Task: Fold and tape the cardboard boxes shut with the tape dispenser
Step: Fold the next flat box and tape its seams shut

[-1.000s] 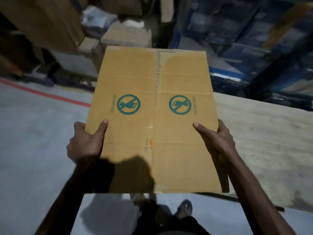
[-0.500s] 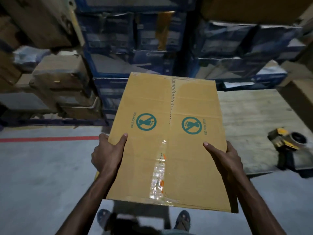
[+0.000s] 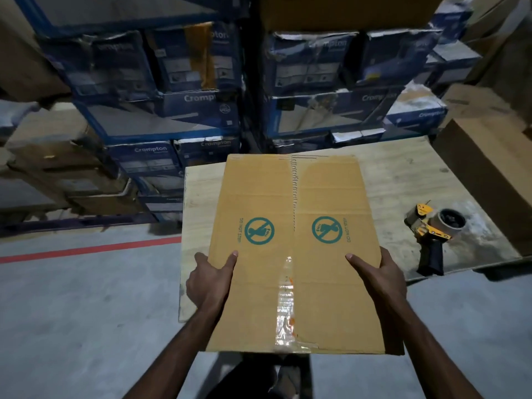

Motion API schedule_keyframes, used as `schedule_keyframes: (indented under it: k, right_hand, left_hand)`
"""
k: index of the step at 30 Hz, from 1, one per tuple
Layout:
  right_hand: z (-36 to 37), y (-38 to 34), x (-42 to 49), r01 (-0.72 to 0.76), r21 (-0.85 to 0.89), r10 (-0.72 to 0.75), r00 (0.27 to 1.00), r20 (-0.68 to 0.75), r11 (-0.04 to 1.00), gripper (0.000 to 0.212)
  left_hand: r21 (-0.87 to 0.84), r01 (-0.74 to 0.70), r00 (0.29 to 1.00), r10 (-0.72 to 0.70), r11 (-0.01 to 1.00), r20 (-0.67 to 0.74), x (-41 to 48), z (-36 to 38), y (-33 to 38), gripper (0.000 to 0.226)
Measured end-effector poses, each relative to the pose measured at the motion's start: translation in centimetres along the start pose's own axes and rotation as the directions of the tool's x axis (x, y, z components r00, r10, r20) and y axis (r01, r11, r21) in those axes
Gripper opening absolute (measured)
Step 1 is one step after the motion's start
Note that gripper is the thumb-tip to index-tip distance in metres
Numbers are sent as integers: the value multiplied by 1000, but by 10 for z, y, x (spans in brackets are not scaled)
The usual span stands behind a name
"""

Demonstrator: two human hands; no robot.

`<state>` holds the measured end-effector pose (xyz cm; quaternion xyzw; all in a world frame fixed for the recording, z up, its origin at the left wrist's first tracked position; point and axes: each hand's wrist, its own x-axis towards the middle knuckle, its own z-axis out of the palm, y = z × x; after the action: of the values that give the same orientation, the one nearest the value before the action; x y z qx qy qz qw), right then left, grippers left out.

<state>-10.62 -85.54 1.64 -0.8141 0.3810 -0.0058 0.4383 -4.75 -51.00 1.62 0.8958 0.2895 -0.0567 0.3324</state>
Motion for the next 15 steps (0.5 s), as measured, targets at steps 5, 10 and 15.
schedule_keyframes:
  k: [5, 10, 15]
  right_hand:
    - [15, -3, 11, -41, -97, 37, 998, -42, 994, 80]
    - [23, -26, 29, -7, -213, -10, 997, -81, 977, 93]
    - [29, -68, 81, 159, -302, -140, 986, 86, 940, 96]
  left_hand:
    - [-34, -94, 968, 100, 995, 229, 46, -9, -2, 69]
    - [-544, 79, 851, 228, 835, 474, 62, -3, 6, 70]
    - [-648, 103, 925, 167, 755, 341, 62, 11, 1, 67]
